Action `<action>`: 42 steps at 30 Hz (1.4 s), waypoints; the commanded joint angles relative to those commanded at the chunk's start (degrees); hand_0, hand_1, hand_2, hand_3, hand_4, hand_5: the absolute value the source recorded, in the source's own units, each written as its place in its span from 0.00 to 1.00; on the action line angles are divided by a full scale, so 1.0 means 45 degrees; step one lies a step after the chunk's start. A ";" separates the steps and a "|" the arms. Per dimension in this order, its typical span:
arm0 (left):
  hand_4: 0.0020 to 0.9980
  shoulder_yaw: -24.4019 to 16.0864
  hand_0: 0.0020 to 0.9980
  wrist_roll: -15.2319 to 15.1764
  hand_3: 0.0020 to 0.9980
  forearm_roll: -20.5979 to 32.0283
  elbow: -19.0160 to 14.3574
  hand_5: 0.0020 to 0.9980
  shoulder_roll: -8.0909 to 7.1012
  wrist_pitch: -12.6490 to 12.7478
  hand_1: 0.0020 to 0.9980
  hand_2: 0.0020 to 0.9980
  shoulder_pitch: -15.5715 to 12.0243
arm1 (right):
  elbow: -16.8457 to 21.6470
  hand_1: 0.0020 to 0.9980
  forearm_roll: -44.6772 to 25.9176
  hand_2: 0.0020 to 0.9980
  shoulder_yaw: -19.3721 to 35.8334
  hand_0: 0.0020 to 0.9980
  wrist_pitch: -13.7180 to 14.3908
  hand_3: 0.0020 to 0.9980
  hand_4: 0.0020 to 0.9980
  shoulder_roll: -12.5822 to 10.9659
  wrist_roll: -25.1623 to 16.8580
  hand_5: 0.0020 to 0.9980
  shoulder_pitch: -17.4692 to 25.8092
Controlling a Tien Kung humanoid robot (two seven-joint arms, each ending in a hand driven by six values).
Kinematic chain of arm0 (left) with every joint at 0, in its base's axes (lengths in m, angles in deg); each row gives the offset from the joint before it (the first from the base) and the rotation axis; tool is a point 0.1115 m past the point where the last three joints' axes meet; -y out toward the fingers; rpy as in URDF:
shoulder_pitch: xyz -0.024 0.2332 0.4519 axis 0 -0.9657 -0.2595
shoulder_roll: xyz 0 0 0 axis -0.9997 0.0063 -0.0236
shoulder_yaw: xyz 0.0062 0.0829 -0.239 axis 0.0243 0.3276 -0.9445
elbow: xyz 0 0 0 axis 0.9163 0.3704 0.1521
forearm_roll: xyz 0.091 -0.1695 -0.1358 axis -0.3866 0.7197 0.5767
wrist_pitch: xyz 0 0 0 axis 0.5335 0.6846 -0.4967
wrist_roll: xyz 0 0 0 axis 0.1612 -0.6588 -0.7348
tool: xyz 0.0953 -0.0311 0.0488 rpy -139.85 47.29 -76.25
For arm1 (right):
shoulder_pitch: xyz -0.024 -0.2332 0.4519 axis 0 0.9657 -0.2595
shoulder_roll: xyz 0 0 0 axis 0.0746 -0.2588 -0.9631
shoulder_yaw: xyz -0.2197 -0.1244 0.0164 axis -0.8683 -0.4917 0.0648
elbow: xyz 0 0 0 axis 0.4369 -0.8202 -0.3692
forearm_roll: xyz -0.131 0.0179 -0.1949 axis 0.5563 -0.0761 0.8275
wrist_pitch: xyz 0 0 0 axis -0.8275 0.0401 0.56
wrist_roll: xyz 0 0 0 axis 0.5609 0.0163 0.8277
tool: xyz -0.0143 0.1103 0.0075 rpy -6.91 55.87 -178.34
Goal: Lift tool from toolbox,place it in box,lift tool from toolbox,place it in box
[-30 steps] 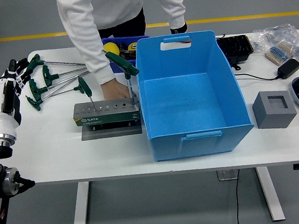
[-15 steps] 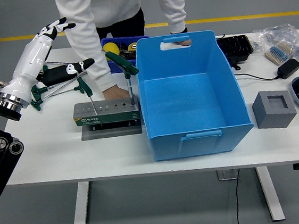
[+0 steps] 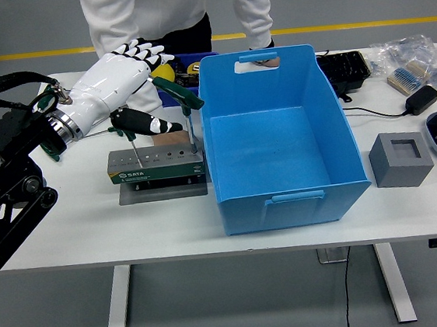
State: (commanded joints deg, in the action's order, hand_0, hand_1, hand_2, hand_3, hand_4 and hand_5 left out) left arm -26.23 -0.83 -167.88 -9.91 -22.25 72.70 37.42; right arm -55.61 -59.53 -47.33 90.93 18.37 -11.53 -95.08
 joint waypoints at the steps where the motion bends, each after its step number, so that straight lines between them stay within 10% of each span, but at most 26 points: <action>1: 1.00 0.0279 1.00 -0.0046 0.93 0.0074 0.0094 0.52 -0.0031 -0.0048 1.00 1.00 0.0246 | 0.0000 0.70 -0.0014 0.76 -0.0003 0.72 0.0000 0.68 0.93 -0.0008 -0.0003 0.81 0.0001; 23: 1.00 0.2025 0.93 -0.0073 0.90 0.0750 0.3615 0.55 0.1357 -0.0693 0.93 0.94 0.2545 | 0.0010 0.70 0.0330 0.76 0.0203 0.72 0.0020 0.68 0.93 -0.0108 0.0072 0.81 -0.0061; 29: 1.00 0.2496 0.90 -0.0222 0.82 0.0802 0.4428 0.55 0.1736 -0.0629 0.85 0.84 0.2997 | 0.0015 0.70 0.0438 0.76 0.0268 0.72 0.0024 0.68 0.93 -0.0138 0.0095 0.81 -0.0090; 30: 1.00 0.2550 0.86 -0.0256 0.72 0.0823 0.4518 0.56 0.1784 -0.0593 0.72 0.68 0.3039 | 0.0015 0.70 0.0444 0.76 0.0271 0.72 0.0025 0.68 0.93 -0.0143 0.0095 0.81 -0.0094; 41: 1.00 0.3077 0.80 -0.0554 0.65 0.0832 0.5752 0.56 0.2254 -0.0157 0.63 0.60 0.3556 | 0.0027 0.70 0.0564 0.76 0.0338 0.72 0.0030 0.68 0.93 -0.0208 0.0100 0.82 -0.0184; 42: 1.00 0.3113 0.74 -0.0573 0.58 0.0819 0.5821 0.56 0.2273 -0.0110 0.50 0.46 0.3585 | 0.0027 0.70 0.0586 0.76 0.0350 0.72 0.0030 0.68 0.93 -0.0213 0.0104 0.81 -0.0191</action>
State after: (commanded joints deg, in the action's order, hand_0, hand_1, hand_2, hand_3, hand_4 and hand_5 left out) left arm -12.22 -3.41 -164.19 16.28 -12.02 72.20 53.55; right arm -55.49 -56.90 -45.76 91.07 17.41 -11.06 -95.94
